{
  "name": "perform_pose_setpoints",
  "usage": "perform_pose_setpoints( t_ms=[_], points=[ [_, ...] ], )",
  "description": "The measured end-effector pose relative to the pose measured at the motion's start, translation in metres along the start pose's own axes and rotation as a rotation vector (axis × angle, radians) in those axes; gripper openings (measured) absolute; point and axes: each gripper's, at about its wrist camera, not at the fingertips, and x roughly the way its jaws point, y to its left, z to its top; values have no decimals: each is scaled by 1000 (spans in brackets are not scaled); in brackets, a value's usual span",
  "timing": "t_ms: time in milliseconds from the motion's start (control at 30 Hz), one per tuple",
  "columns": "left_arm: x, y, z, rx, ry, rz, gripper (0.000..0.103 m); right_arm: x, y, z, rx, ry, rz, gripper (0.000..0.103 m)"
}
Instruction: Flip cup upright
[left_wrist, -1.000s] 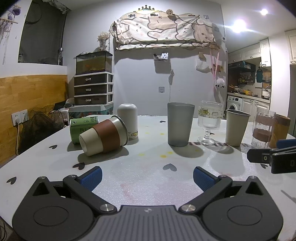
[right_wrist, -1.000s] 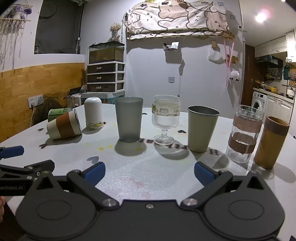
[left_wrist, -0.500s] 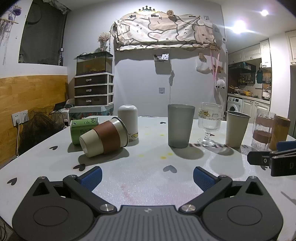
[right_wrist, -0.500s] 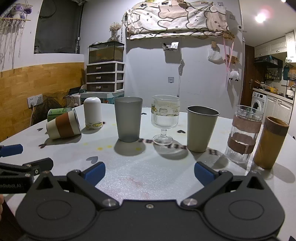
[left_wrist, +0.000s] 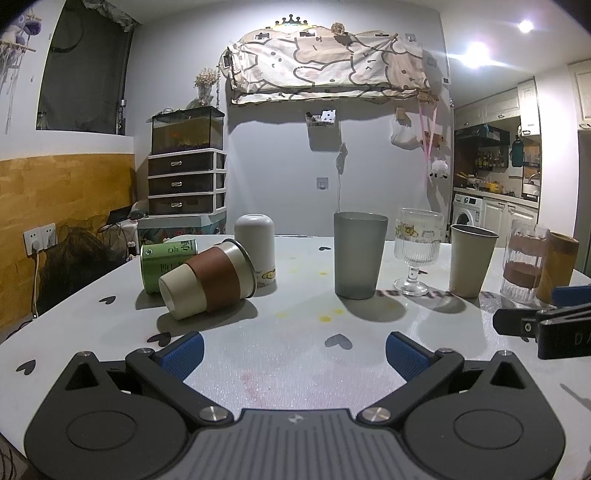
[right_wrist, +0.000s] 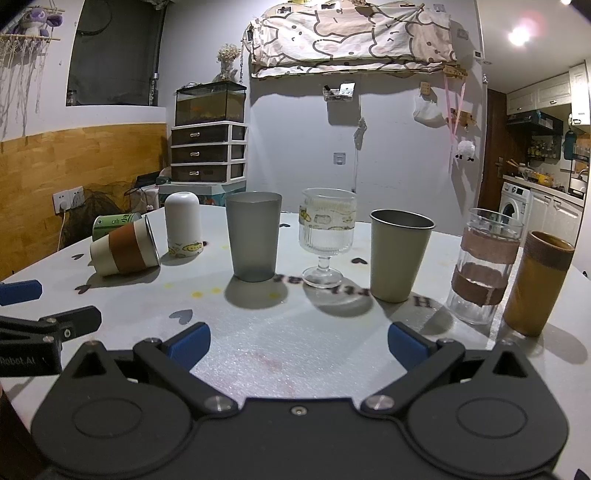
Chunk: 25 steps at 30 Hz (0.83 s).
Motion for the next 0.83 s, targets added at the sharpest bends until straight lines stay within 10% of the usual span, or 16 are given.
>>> perform_pose_setpoints(
  t_ms=[833],
  points=[
    [-1, 3, 6, -6, -5, 3, 103, -2, -3, 0, 1, 1, -3, 103]
  ],
)
